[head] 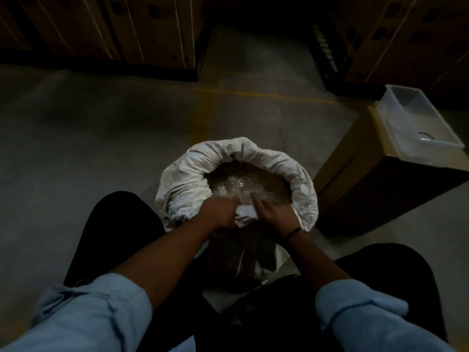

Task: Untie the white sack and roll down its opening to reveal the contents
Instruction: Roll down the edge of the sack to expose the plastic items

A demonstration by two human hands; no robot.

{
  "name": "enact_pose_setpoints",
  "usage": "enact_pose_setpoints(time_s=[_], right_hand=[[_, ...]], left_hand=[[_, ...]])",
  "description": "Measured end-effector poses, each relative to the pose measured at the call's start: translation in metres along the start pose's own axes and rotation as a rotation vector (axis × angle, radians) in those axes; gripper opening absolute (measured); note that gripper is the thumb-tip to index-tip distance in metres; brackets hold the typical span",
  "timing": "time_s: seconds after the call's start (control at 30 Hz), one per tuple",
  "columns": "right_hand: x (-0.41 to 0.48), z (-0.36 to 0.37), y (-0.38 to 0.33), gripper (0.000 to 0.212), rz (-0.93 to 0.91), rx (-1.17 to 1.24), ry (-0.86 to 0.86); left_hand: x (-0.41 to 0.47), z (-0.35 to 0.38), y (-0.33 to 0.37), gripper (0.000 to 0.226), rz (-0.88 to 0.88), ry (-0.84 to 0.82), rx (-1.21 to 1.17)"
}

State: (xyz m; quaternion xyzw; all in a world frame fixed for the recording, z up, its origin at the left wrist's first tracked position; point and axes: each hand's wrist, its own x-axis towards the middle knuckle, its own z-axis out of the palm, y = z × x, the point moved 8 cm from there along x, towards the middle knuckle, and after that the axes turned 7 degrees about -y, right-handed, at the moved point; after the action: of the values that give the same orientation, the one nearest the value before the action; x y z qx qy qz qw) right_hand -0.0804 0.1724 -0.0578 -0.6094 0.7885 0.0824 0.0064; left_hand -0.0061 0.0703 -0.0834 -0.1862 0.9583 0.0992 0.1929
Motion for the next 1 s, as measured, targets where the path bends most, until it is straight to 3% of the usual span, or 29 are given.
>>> enact_pose_setpoints(time_s=[0.07, 0.17, 0.23, 0.3, 0.37, 0.47, 0.57, 0.67, 0.8, 0.9, 0.97, 1.0], right_hand=[[-0.001, -0.003, 0.001, 0.080, 0.089, 0.033, -0.023], [0.000, -0.002, 0.007, 0.070, 0.198, 0.121, -0.112], [0.003, 0.006, 0.003, 0.081, 0.141, 0.157, -0.198], [0.007, 0.001, 0.001, 0.099, 0.061, 0.270, -0.139], [0.017, 0.000, -0.003, 0.106, -0.030, 0.408, -0.050], [0.026, 0.003, -0.015, 0.111, -0.027, 0.601, -0.230], [0.027, 0.020, -0.019, 0.114, -0.001, 0.609, -0.346], [0.030, 0.031, -0.026, 0.111, -0.010, 0.536, -0.386], [0.033, 0.039, -0.025, 0.103, 0.067, 0.472, -0.404], [0.032, 0.043, -0.020, 0.105, 0.108, 0.402, -0.407], [0.029, 0.042, -0.024, 0.107, 0.106, 0.360, -0.399], [0.028, 0.040, -0.027, 0.106, 0.100, 0.353, -0.392]], left_hand=[[-0.002, -0.007, 0.006, 0.059, 0.050, 0.151, 0.083], [-0.003, -0.001, 0.016, 0.044, 0.093, 0.204, 0.250], [0.000, -0.004, 0.025, 0.035, 0.114, 0.261, 0.316], [0.001, -0.006, 0.036, 0.028, 0.138, 0.240, 0.363], [0.001, 0.002, 0.044, 0.030, 0.138, 0.109, 0.348], [0.006, 0.008, 0.035, 0.034, 0.082, 0.072, 0.377], [0.006, 0.014, 0.036, 0.041, 0.052, 0.011, 0.435], [0.002, 0.015, 0.035, 0.065, -0.068, -0.047, 0.410], [-0.010, -0.022, -0.003, 0.107, -0.274, 0.032, 0.078], [-0.028, -0.042, -0.041, 0.091, -0.501, 0.255, -0.392], [-0.044, -0.035, -0.070, 0.101, -0.761, 0.411, -0.593], [-0.050, -0.019, -0.084, 0.112, -0.889, 0.413, -0.726]])
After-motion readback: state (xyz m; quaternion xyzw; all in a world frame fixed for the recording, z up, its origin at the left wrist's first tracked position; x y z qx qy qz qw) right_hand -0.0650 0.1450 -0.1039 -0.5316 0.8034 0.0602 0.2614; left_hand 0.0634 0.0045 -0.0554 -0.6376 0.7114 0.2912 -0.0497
